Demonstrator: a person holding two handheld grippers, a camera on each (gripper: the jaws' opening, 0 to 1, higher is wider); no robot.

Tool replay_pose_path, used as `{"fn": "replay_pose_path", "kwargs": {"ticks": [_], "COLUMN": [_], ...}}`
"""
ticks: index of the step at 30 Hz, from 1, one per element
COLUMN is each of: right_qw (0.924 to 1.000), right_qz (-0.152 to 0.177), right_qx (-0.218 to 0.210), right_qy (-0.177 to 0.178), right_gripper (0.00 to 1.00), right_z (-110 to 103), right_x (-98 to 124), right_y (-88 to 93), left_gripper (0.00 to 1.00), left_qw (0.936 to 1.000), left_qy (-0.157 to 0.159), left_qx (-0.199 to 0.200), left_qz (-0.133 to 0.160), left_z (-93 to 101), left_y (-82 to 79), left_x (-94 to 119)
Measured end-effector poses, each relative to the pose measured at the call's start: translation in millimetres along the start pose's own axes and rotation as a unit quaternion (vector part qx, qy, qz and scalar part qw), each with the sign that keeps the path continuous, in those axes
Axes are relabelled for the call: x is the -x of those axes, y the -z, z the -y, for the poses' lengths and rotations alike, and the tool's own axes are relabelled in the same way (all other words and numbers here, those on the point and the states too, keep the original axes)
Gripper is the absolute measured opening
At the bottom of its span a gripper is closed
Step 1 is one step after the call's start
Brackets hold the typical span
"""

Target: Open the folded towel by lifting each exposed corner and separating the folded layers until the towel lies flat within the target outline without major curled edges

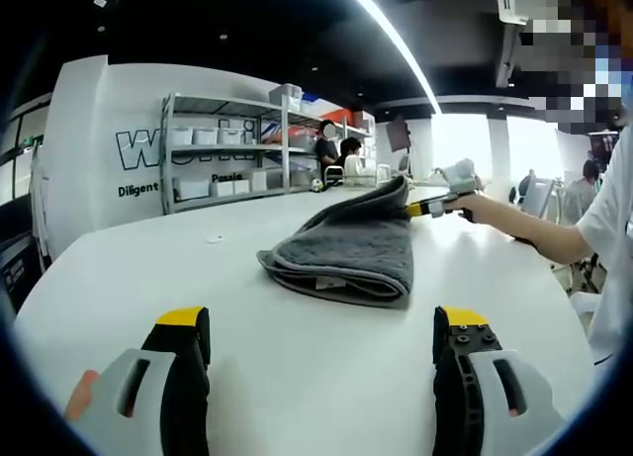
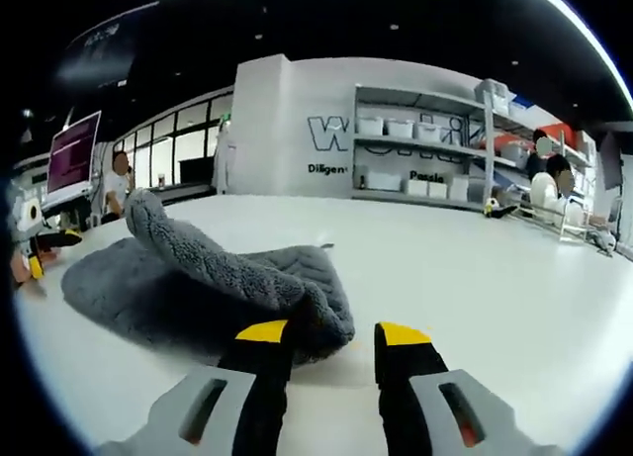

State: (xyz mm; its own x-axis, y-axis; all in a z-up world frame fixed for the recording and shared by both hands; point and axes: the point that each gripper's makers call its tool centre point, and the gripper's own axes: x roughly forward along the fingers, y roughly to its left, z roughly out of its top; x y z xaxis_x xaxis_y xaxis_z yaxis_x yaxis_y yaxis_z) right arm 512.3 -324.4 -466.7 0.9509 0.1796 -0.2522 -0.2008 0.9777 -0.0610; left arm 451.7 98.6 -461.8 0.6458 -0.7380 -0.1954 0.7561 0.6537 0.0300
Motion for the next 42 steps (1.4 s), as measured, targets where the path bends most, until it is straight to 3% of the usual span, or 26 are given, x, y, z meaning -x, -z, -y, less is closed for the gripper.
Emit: {"fn": "replay_pose_path", "kwargs": {"ticks": [7,11,16,27,42], "right_qw": [0.9991,0.9985,0.9959,0.9845,0.9703], "right_qz": [0.026,0.041,0.049,0.083,0.078], "right_qx": [0.031,0.025,0.044,0.069,0.153], "right_qy": [-0.010,-0.028,-0.062,-0.139,-0.170], "right_gripper": [0.42,0.53,0.60,1.00,0.99], "right_z": [-3.4,-10.0,-27.8,-73.7,-98.8], "right_x": [3.6,3.2,1.2,3.3,3.9], "right_y": [-9.9,-15.7,-19.5,-34.0,-29.9], "left_gripper": [0.92,0.92,0.92,0.92,0.92], "left_qw": [1.0000,1.0000,1.0000,1.0000,1.0000], "left_qy": [0.001,0.002,0.002,0.003,0.005], "left_qx": [0.000,-0.004,-0.004,-0.004,-0.003], "left_qz": [0.000,-0.002,-0.001,-0.002,-0.005], "left_z": [1.0,2.1,1.7,1.8,2.3], "left_y": [-0.1,0.1,-0.1,0.7,2.0], "left_x": [-0.2,-0.4,-0.4,-0.6,-1.4]}}
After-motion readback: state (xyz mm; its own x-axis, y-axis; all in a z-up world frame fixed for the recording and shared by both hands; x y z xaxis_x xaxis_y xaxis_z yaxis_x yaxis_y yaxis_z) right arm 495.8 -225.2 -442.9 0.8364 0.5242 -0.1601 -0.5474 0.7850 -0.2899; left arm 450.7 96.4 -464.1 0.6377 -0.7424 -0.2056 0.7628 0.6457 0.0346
